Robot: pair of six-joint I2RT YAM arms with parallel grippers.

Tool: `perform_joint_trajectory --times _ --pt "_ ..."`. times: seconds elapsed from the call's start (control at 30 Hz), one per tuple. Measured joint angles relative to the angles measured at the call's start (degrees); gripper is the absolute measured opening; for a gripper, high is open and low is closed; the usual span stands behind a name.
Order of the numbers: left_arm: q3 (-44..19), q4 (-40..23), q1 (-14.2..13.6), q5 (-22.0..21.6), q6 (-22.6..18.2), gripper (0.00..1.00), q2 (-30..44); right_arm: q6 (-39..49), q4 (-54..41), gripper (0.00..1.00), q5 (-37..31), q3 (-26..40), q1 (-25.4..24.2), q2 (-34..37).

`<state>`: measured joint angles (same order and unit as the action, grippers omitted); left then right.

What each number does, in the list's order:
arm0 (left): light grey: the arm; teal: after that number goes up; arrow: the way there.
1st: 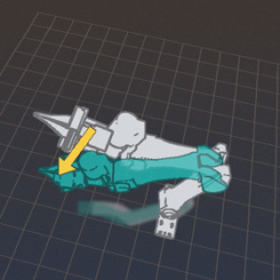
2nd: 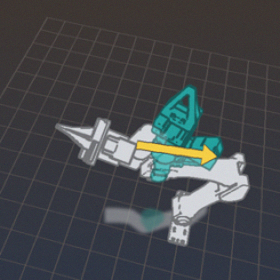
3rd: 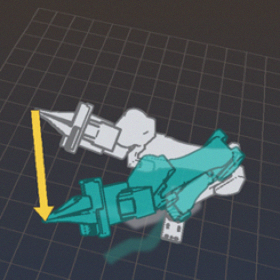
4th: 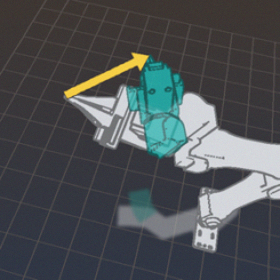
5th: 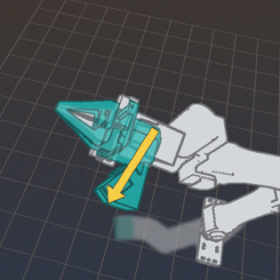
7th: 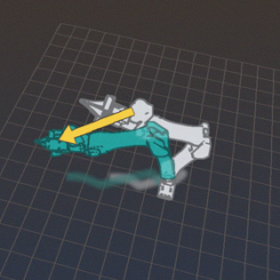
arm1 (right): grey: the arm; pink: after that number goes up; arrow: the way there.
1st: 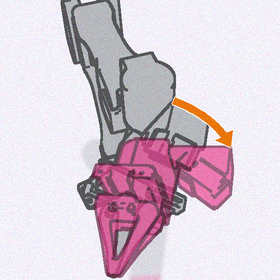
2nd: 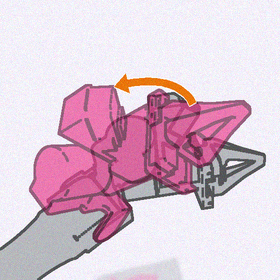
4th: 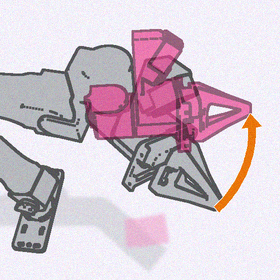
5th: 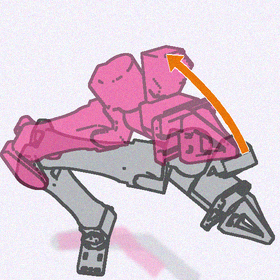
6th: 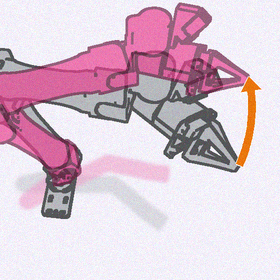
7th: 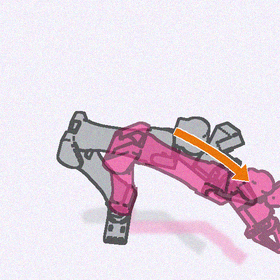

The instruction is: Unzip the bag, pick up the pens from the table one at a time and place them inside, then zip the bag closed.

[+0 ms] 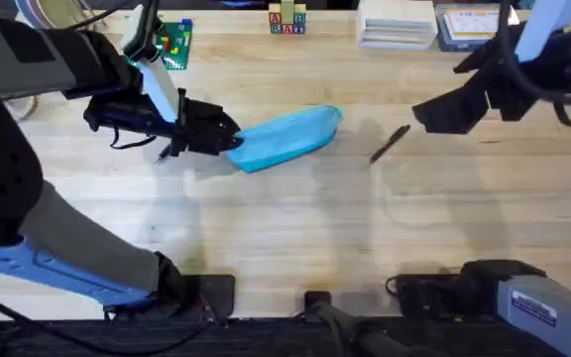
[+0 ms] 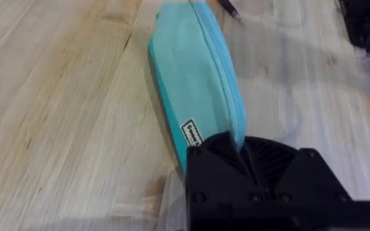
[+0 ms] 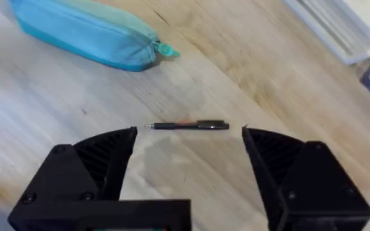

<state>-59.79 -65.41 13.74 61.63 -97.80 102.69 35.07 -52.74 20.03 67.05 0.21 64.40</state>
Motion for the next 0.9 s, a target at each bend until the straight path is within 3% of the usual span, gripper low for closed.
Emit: perform_joint_trajectory --times 0.7,0.9 --pt "0.00 0.00 0.00 0.00 0.00 0.043 0.00 5.39 -0.28 0.997 2.14 0.00 0.00 0.00" --pt "0.00 0.00 0.00 0.00 0.00 0.043 0.00 13.31 -1.54 0.995 5.37 0.00 0.00 0.05"
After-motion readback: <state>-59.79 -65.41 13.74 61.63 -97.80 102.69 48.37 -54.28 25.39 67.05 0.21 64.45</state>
